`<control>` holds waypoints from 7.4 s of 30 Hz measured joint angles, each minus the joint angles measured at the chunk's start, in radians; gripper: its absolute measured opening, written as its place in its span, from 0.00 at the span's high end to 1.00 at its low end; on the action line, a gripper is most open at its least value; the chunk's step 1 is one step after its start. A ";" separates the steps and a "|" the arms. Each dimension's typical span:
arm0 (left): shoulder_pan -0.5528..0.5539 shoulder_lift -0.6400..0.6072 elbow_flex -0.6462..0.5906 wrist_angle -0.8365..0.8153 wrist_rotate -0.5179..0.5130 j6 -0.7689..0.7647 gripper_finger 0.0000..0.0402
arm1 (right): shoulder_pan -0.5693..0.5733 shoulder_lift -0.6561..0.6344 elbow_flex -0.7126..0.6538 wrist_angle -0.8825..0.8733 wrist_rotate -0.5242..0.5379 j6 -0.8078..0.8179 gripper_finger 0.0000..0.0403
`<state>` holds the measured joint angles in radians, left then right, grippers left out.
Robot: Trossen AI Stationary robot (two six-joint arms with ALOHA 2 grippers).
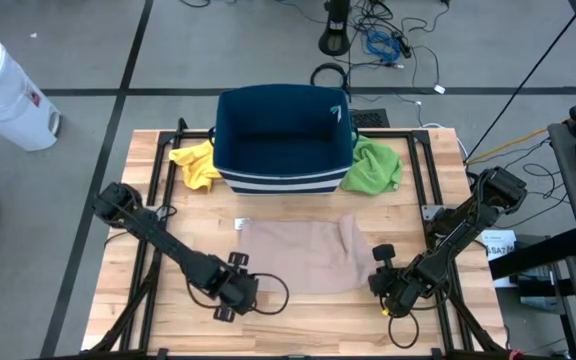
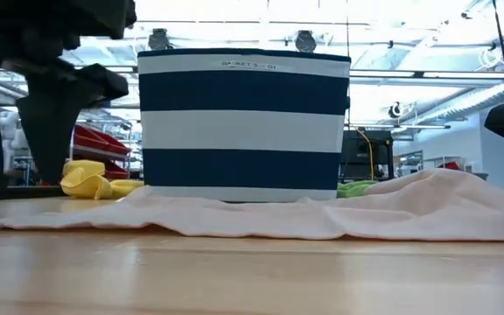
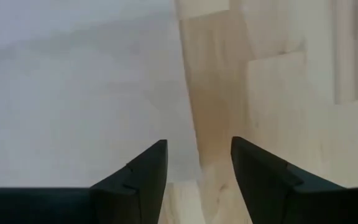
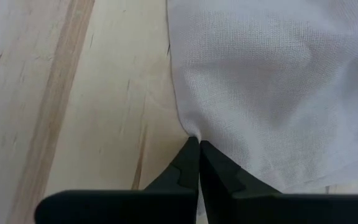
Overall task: Fold towel
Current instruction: Fold the brown towel
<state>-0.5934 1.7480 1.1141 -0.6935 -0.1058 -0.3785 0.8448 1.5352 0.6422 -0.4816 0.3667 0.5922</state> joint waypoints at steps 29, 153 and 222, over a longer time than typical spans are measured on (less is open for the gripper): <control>0.055 0.096 0.002 -0.003 -0.019 0.078 0.98 | 0.000 -0.006 -0.001 0.013 0.002 0.006 1.00; 0.236 0.075 0.000 0.543 0.044 0.419 0.61 | -0.025 -0.195 -0.066 0.383 -0.312 0.020 0.59; 0.303 0.266 0.000 0.734 0.122 0.474 0.61 | -0.387 0.123 0.380 0.195 -0.251 -0.870 1.00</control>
<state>-0.2905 2.0144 1.1145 0.0402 0.0162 0.0959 0.4581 1.6585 1.0222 -0.2865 0.1160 -0.2773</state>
